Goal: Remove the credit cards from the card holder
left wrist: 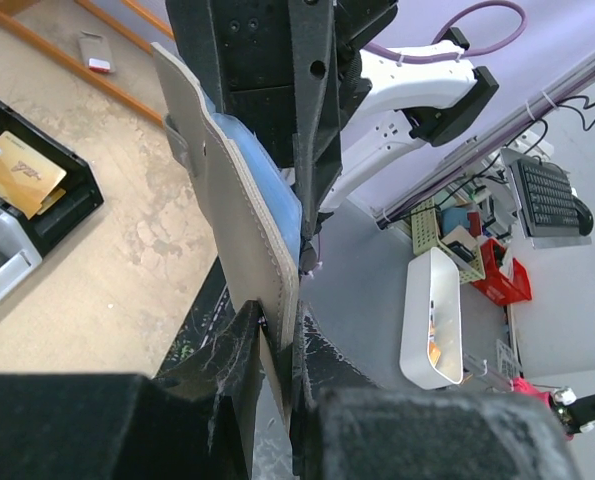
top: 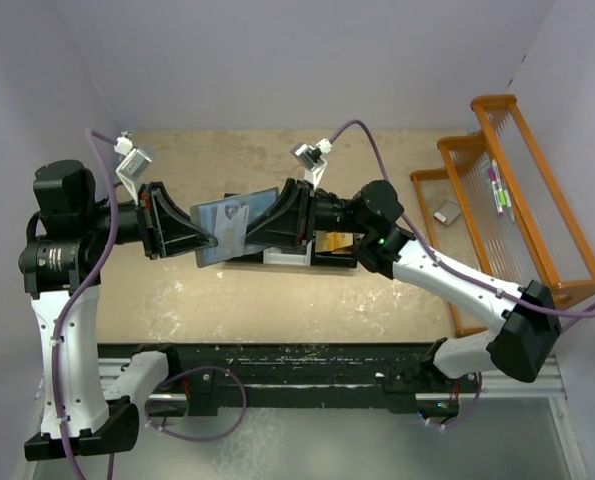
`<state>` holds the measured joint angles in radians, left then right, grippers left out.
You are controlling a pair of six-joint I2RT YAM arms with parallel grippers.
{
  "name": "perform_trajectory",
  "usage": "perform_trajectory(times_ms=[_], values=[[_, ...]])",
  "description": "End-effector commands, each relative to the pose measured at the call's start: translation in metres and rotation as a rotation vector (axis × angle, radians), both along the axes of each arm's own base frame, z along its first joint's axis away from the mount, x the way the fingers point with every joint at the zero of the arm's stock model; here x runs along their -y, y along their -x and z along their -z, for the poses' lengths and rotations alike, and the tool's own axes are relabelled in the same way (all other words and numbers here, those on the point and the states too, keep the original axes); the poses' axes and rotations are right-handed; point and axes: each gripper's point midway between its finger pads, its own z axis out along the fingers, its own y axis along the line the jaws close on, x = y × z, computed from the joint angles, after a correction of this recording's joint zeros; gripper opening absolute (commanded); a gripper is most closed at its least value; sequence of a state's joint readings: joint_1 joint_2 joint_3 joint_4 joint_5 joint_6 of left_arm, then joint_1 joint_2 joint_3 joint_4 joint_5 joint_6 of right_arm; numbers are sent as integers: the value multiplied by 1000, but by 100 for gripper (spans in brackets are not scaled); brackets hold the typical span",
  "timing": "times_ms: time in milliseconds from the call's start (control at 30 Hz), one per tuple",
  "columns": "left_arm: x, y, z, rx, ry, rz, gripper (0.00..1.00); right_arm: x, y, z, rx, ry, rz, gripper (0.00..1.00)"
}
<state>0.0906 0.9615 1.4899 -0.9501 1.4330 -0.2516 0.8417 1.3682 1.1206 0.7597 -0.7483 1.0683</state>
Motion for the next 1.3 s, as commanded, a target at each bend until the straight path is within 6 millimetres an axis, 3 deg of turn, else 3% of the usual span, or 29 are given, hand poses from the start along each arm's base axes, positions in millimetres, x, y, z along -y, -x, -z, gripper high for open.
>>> perform_trajectory(times_ms=[0,267,300,367,467,633,867,1267], values=[[4,25,-14,52,39,113,0,-7,-11,-3,-23,-32,7,38],[4,27,-12,58,38,114,0,-14,-18,-2,-62,-29,11,25],[4,26,-11,62,35,109,0,-14,-20,-4,-65,-31,23,25],[4,26,-8,64,32,107,0,-16,-28,-6,-68,-12,67,36],[3,21,-2,65,7,73,0,-15,-37,-7,-68,8,130,37],[2,19,1,55,-1,69,0,-13,-37,-11,-56,3,141,29],[2,18,1,58,-8,60,0,-10,-26,-10,-56,-38,63,1],[1,13,1,56,-25,37,0,20,-34,7,-95,-47,88,0]])
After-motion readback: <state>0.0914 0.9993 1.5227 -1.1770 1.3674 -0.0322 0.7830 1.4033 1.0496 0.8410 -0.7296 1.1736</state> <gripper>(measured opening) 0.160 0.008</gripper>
